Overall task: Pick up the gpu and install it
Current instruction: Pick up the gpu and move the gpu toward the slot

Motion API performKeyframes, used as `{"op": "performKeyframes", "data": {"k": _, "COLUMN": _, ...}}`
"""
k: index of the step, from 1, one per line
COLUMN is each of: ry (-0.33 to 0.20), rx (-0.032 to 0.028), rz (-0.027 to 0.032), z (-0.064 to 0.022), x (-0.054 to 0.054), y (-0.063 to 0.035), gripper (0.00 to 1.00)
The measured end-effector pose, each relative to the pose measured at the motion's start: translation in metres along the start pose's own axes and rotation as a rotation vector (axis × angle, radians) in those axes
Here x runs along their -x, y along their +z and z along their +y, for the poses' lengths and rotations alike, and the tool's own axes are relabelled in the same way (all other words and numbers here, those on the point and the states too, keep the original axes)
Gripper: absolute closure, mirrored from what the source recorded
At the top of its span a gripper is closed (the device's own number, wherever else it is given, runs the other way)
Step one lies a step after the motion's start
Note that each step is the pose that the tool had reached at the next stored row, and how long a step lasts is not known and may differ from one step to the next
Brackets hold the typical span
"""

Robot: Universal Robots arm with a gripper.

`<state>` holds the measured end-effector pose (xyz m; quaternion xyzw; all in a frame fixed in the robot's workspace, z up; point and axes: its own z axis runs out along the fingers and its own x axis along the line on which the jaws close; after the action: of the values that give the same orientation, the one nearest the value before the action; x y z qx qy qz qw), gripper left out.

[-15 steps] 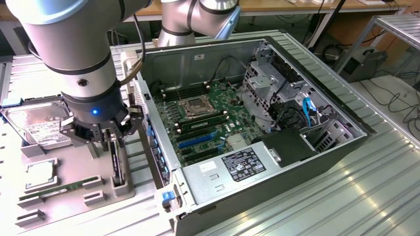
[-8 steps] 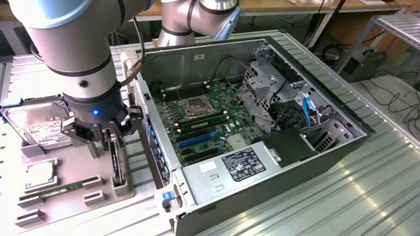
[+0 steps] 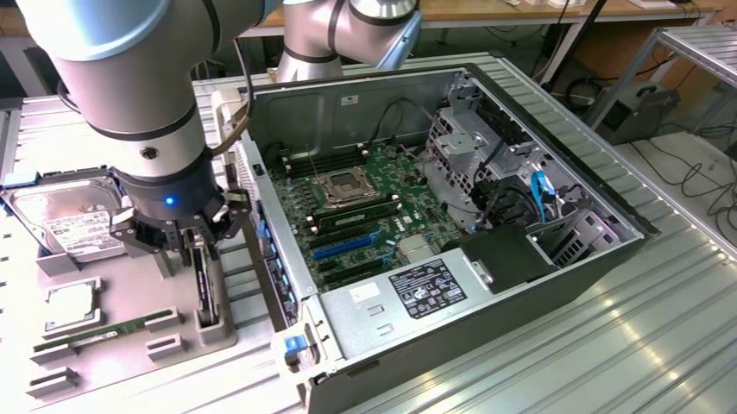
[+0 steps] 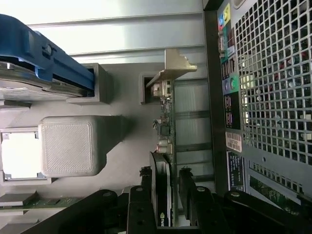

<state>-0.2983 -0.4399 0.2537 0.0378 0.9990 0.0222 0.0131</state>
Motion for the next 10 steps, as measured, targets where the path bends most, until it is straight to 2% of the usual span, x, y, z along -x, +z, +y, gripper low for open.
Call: {"op": "performKeyframes", "data": {"k": 10, "ry": 0.000, "rx": -0.0001, "rz": 0.0001, "z": 0.0005, "x": -0.0003, "y": 0.0072, "gripper": 0.64}}
